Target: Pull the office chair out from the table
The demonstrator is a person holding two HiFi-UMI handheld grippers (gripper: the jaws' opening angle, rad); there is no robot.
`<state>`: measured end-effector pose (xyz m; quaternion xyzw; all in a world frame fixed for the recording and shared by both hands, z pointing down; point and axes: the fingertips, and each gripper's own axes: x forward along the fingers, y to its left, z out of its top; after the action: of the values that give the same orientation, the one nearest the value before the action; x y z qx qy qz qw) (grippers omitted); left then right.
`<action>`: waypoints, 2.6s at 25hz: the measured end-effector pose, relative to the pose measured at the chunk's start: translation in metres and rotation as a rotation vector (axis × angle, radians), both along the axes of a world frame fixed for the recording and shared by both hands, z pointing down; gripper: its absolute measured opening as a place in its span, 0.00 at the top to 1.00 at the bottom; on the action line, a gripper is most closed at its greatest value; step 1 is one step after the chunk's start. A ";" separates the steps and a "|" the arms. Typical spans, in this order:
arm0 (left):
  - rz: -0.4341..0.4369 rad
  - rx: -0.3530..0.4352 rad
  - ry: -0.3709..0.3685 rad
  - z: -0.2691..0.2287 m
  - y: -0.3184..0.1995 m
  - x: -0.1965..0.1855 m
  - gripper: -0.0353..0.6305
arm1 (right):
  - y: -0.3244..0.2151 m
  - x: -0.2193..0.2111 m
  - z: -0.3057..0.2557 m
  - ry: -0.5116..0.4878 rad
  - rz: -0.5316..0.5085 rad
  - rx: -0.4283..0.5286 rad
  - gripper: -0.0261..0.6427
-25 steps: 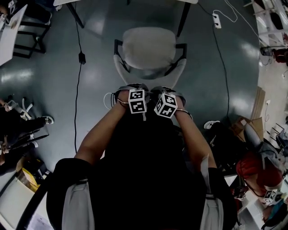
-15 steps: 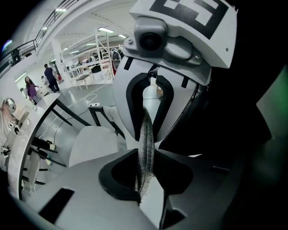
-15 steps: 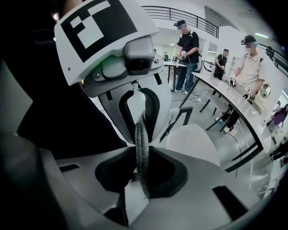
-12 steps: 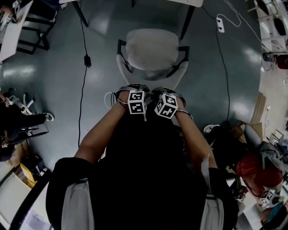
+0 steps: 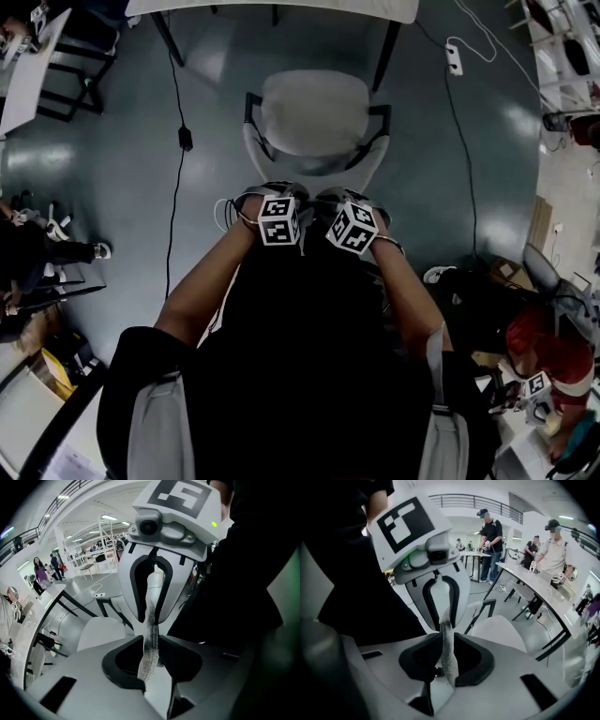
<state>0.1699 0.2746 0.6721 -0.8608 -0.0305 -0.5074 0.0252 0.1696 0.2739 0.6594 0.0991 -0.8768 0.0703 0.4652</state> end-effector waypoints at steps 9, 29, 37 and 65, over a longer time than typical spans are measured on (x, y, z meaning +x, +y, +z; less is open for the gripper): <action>-0.154 -0.038 0.299 -0.085 -0.034 0.007 0.88 | -0.049 -0.004 -0.102 -0.245 0.137 0.094 0.88; -0.260 -0.104 0.980 -0.335 -0.097 0.009 0.93 | -0.079 0.017 -0.331 -0.852 0.266 0.286 0.93; -0.177 -0.114 0.947 -0.330 -0.081 0.040 0.93 | -0.078 0.039 -0.335 -0.875 0.300 0.314 0.93; -0.224 -0.136 0.927 -0.322 -0.093 0.045 0.93 | -0.092 0.045 -0.325 -0.868 0.310 0.287 0.93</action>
<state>0.2149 0.1814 0.3501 -0.9940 0.0439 -0.0664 -0.0750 0.2142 0.1816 0.3339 0.2535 -0.9657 0.0518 0.0217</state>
